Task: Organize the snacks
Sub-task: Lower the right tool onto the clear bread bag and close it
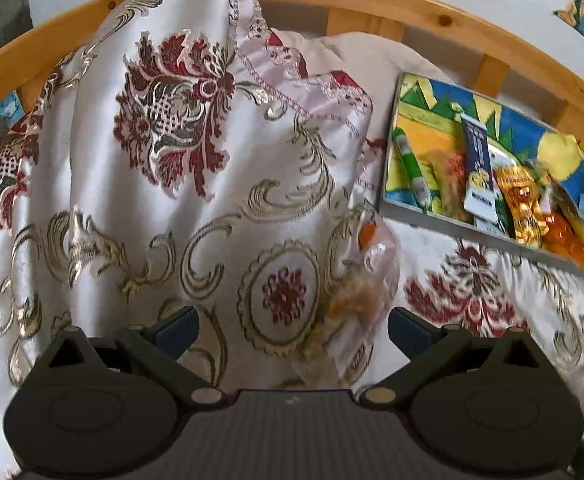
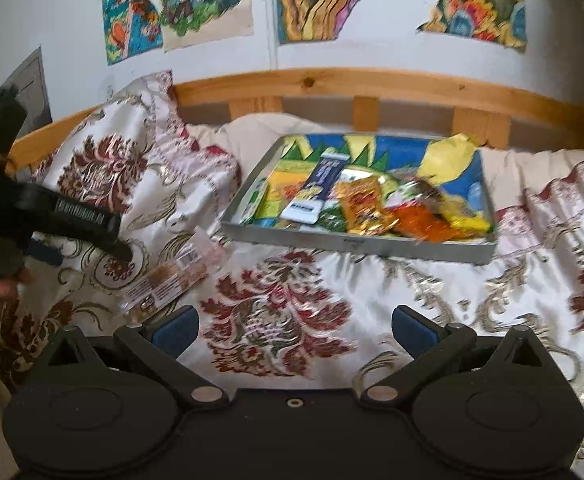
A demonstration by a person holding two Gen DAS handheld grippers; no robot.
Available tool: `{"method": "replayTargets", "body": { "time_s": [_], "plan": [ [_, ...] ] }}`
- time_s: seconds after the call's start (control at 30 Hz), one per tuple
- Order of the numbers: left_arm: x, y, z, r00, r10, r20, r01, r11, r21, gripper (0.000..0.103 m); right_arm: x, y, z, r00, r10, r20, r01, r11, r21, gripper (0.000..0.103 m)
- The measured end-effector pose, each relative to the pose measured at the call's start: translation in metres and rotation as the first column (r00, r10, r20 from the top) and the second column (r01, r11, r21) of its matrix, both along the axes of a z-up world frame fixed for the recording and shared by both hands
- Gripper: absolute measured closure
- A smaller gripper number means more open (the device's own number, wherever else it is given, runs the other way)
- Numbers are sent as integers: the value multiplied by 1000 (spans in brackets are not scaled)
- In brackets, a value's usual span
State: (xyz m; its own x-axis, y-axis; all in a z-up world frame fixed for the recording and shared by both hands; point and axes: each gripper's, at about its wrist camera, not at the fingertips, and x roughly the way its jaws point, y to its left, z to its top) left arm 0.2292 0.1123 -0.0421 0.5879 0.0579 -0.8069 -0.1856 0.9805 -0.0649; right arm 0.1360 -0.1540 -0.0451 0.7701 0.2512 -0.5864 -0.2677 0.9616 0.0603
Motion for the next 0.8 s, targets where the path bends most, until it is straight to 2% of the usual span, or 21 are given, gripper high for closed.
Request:
{"method": "replayTargets", "body": {
  "time_s": [0.23,0.57,0.7,0.8],
  "plan": [
    [21,3,-1,1000,-19,-19,18,999,-39,1,11,22,-18,996,54,-73,-55,998,-10,1],
    [23,32,14,999,42,33,-36,985,-172,1,35,45,-36,990,61,-129,-57,998,30,1],
    [24,44,19,994,74,76,-55,971,-231,0,44,57,-42,987,85,-137,-77,995,63,1],
    [27,51,16,990,93,106,-64,966,-249,1,56,70,-47,985,89,-149,-75,993,95,1]
  ]
}}
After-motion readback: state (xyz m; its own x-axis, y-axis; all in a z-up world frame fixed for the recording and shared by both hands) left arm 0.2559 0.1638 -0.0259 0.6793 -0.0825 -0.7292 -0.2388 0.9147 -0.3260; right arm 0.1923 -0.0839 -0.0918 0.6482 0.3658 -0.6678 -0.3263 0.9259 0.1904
